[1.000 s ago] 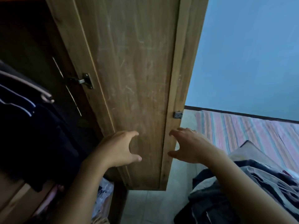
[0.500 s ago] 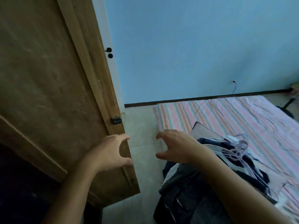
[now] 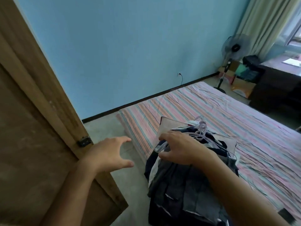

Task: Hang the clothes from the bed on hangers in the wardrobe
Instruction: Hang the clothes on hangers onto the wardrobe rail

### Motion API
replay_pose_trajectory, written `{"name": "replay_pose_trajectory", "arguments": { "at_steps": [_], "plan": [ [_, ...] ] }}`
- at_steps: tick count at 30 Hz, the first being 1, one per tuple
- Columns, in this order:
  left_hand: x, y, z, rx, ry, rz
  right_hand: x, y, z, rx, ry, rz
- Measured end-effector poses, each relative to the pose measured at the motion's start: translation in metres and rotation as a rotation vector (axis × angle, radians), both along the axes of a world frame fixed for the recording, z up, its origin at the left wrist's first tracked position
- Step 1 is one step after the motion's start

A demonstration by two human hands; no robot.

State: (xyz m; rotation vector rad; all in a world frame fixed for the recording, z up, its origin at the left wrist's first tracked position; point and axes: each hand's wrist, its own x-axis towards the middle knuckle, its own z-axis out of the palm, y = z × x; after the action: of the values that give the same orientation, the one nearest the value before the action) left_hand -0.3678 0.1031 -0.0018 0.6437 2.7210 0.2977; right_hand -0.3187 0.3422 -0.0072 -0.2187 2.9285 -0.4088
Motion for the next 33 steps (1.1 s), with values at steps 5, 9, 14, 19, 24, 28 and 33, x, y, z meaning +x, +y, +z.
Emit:
{"name": "replay_pose_trajectory", "arguments": {
  "at_steps": [5,9,14,19,24,28,33],
  "plan": [
    [-0.009,0.009,-0.003,-0.004,-0.012,-0.109,0.014,0.001,-0.004,0.004,0.008,-0.089],
    [-0.012,0.025,-0.006,0.013,-0.010,-0.177,0.022,0.011,-0.007,-0.007,0.007,-0.142],
    [-0.016,0.052,-0.012,0.026,-0.012,-0.234,0.028,0.036,-0.014,0.013,0.008,-0.196],
    [-0.027,0.096,-0.026,0.010,0.000,-0.269,0.030,0.079,-0.027,0.002,0.001,-0.272],
    [-0.045,0.159,-0.043,0.051,0.006,-0.265,0.023,0.137,-0.045,0.022,-0.036,-0.368],
    [-0.066,0.215,-0.069,0.094,0.002,-0.248,0.017,0.186,-0.065,-0.006,-0.012,-0.463],
    [-0.094,0.277,-0.112,0.089,-0.014,-0.234,0.006,0.248,-0.103,-0.008,-0.027,-0.558]
  ]
}}
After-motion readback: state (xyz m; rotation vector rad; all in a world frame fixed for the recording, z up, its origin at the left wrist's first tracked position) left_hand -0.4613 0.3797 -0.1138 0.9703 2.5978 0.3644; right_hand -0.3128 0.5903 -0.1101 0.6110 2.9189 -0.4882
